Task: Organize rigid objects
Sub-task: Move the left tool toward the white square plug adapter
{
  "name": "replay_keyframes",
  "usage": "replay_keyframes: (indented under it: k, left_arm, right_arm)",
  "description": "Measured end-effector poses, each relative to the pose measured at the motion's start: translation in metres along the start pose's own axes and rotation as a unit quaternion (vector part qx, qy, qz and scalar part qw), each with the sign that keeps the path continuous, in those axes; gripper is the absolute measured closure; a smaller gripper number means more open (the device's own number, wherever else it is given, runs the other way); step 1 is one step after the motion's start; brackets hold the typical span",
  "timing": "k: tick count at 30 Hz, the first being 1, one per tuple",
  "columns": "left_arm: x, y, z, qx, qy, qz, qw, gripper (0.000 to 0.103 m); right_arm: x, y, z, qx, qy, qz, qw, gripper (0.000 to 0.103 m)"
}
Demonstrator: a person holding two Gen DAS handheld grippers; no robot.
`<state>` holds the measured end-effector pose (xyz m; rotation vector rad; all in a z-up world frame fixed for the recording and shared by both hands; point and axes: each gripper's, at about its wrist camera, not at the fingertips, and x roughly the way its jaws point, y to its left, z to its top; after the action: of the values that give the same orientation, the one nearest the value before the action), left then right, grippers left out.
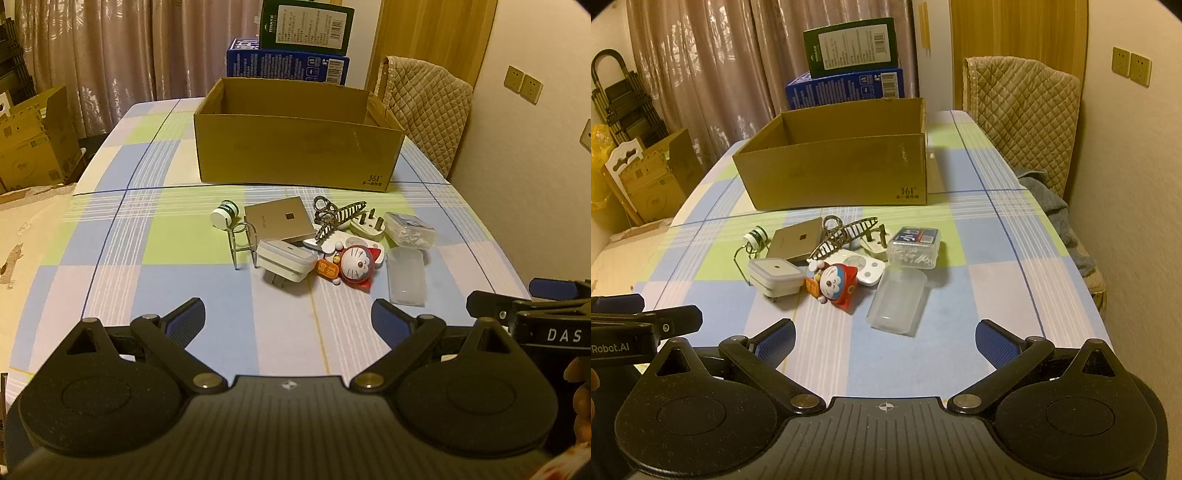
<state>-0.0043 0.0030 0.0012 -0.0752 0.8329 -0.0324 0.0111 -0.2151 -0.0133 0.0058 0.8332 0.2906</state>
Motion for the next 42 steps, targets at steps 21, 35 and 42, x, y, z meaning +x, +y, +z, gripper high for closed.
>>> replay_keyframes:
  k: [21, 35, 42]
  left_arm:
    - [0.000, 0.002, 0.002, -0.002, 0.000, -0.005, 1.0000, 0.010]
    - [0.019, 0.007, 0.013, 0.013, 0.001, -0.017, 0.9998, 0.011]
    - [0.048, 0.011, 0.024, 0.044, 0.001, -0.041, 0.9982, 0.011]
  right_arm:
    - [0.001, -0.002, 0.000, 0.002, 0.000, -0.001, 1.000, 0.002]
    - [0.009, -0.011, 0.004, 0.008, -0.001, -0.008, 1.000, 0.002]
    - [0.025, -0.016, 0.005, 0.012, 0.001, -0.012, 1.000, 0.002]
